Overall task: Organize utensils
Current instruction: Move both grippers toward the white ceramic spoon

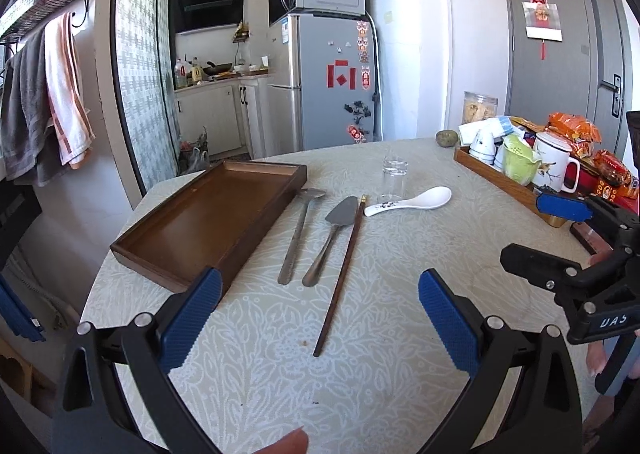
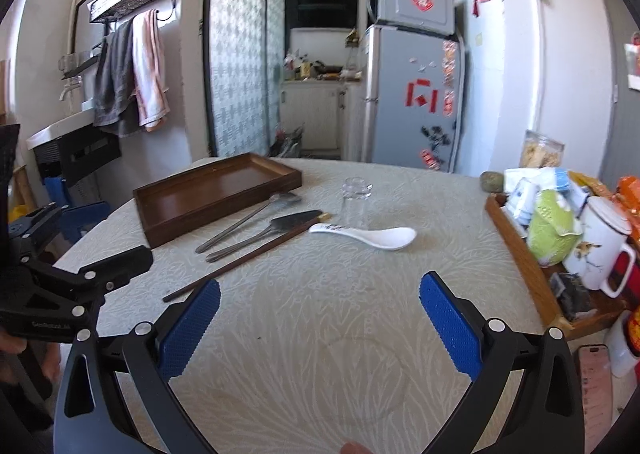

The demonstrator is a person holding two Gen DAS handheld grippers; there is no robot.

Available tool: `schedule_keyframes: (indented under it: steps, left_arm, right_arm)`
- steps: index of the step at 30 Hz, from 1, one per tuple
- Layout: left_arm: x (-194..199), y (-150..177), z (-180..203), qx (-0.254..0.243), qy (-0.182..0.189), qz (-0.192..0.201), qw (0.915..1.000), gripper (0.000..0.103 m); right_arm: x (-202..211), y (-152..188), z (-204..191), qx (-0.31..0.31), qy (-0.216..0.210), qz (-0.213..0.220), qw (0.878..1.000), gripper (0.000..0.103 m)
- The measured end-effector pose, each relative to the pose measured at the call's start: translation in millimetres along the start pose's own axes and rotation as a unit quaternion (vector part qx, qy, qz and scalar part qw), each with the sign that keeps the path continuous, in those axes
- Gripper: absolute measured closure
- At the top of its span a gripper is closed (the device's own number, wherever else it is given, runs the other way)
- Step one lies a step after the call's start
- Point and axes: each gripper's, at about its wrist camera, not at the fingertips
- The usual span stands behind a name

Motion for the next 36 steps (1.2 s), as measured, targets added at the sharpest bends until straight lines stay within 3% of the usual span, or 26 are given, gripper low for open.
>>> schedule_keyframes:
  steps: [2, 4, 6, 10, 14, 19, 22, 29, 31, 33, 35, 36]
  left_arm:
    - [-7, -2, -1, -0.008, 0.006, -0.028, 0.9996, 0.002]
    - [-16, -3, -7, -0.003, 0.037, -0.061, 0.9974, 0.002]
    - [-24, -3, -15, 0.01, 0.051, -0.093, 0.9943, 0.002]
    - [-31, -9, -19, -0.009, 0.05, -0.108, 0.9928, 0.002]
    - [-34, -21, -10, -0.062, 0.047, -0.104, 0.9915, 0.002]
    - [-52, -34, 1, -0.13, 0.121, -0.12, 0.9767, 0.002]
    - [-64, -40, 4, -0.153, 0.152, -0.121, 0.969, 0.002]
    - [-100, -46, 12, -0.166, 0.231, -0.138, 0.9487, 0.003]
    - [-112, -52, 11, -0.161, 0.251, -0.139, 0.9443, 0.007]
    - [-125, -60, 10, -0.16, 0.256, -0.151, 0.9413, 0.027]
    - [-137, -69, 10, -0.16, 0.261, -0.158, 0.9389, 0.032]
    - [-145, -74, 10, -0.157, 0.269, -0.166, 0.9357, 0.033]
  right_arm:
    - [5, 0, -2, 0.023, 0.007, 0.012, 1.0, 0.002]
    - [6, -1, -6, 0.06, 0.012, -0.007, 0.998, 0.002]
    - [6, -3, -5, 0.073, -0.01, -0.021, 0.997, 0.002]
    - [0, -16, 8, 0.055, -0.065, -0.056, 0.995, 0.002]
    - [-12, -28, 15, 0.091, -0.069, -0.075, 0.991, 0.002]
    - [-33, -41, 21, 0.153, -0.07, -0.078, 0.983, 0.002]
    - [-53, -50, 28, 0.159, -0.095, -0.095, 0.978, 0.002]
    - [-98, -65, 37, 0.193, -0.123, -0.119, 0.966, 0.004]
    - [-110, -68, 40, 0.203, -0.138, -0.131, 0.961, 0.008]
    - [-122, -69, 42, 0.215, -0.143, -0.147, 0.955, 0.01]
    - [-134, -68, 42, 0.23, -0.15, -0.164, 0.947, 0.012]
    - [-140, -68, 43, 0.237, -0.153, -0.17, 0.944, 0.022]
Point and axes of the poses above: each gripper's, at about its wrist camera, not at the fingertips, and x roughly against the way its jaws point, z to its right, y to its underside, and after that the axes turned 7 degrees about y, right-handed
